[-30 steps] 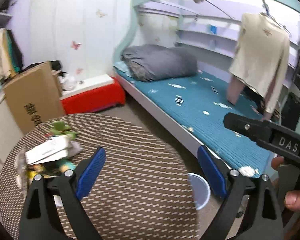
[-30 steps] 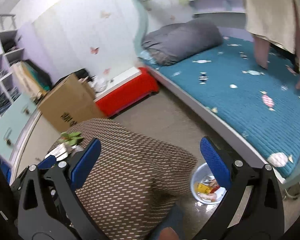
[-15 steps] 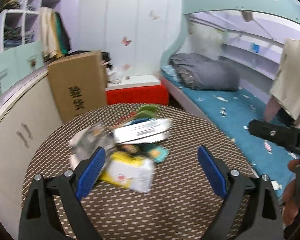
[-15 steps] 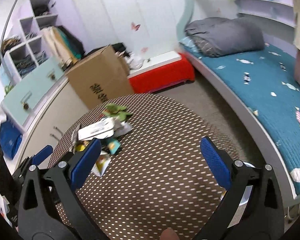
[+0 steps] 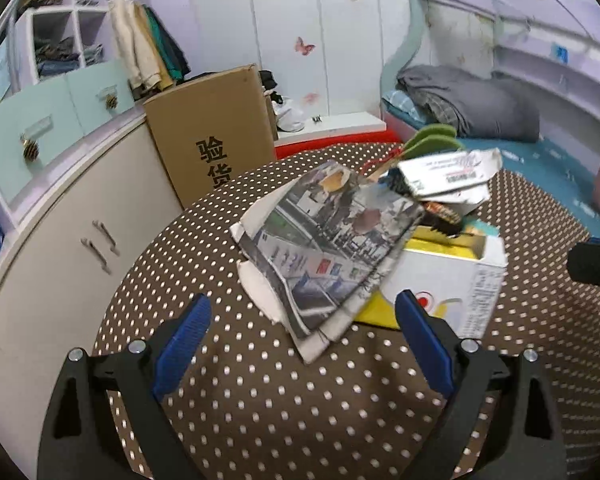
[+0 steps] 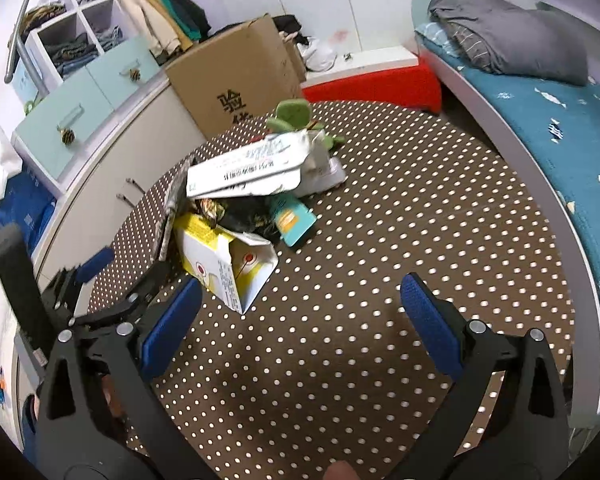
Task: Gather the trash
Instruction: 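Grasp the newspaper with the left gripper while the right grasps the yellow-white carton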
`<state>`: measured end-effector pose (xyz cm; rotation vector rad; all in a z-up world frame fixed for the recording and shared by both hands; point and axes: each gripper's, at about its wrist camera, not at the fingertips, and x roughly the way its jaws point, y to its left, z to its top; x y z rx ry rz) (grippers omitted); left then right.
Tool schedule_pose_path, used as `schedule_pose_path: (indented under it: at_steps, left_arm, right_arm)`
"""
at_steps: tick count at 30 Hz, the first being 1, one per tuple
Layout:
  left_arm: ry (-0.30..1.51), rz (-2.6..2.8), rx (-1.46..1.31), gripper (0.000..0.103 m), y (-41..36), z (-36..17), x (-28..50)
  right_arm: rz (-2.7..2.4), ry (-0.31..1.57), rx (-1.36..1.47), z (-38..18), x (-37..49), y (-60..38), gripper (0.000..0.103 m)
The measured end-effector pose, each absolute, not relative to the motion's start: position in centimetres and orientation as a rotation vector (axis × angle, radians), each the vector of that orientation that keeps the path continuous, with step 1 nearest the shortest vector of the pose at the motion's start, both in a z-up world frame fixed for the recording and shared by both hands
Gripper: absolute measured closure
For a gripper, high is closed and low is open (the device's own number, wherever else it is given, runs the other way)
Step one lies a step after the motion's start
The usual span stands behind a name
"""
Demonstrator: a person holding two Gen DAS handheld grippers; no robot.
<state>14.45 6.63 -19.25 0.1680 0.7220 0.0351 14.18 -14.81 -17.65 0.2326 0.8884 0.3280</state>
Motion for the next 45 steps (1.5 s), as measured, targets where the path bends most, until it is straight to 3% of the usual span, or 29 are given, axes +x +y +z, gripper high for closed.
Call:
schedule_pose_path:
  at_steps: [6, 9, 10, 14, 16, 18, 20, 23, 26, 32, 45]
  left_arm:
    - [0.717, 0.013, 0.220, 0.012, 6.0, -19.0, 16.1]
    - [0.741, -0.042, 0.180, 0.042, 6.6, -19.1, 16.8]
    - [0.761, -0.055, 0.162, 0.062, 7.0, -19.3, 17.0]
    - [0.753, -0.068, 0.106, 0.069, 8.0, -19.2, 16.5]
    - [0.741, -0.064, 0.083, 0.072, 8.5, -18.9, 15.8]
    - [0.732, -0.061, 0.057, 0.075, 9.1, -18.6, 15.2]
    - [0.727, -0.058, 0.034, 0.079, 9.6, -18.3, 14.5]
    - [0.718, -0.051, 0.003, 0.084, 10.2, -18.0, 13.5]
    - [0.705, -0.052, -0.034, 0.085, 10.8, -17.3, 13.0]
    - [0.676, -0.062, -0.121, 0.096, 11.6, -16.1, 11.7]
    - [0.666, -0.139, -0.178, 0.098, 9.8, -15.5, 9.2]
  right_arm:
    - [0.365, 0.916, 0.212, -18.8, 14.5, -12.9, 0.006]
    - [0.402, 0.922, 0.201, -19.1, 14.7, -12.1, 0.006]
    - [0.418, 0.924, 0.195, -19.2, 15.0, -11.7, 0.006]
    - [0.476, 0.928, 0.179, -19.7, 16.2, -9.7, 0.007]
    - [0.524, 0.931, 0.184, -19.9, 16.8, -8.4, 0.021]
    - [0.549, 0.943, 0.178, -20.4, 17.4, -7.3, 0.052]
    - [0.566, 0.955, 0.192, -21.0, 18.0, -6.7, 0.072]
    - [0.602, 0.948, 0.230, -21.2, 18.1, -6.3, 0.089]
    - [0.626, 0.926, 0.246, -20.6, 17.1, -6.5, 0.098]
    - [0.611, 0.912, 0.263, -20.1, 14.3, -9.2, 0.099]
    - [0.656, 0.926, 0.383, -19.7, 11.2, -14.4, 0.099]
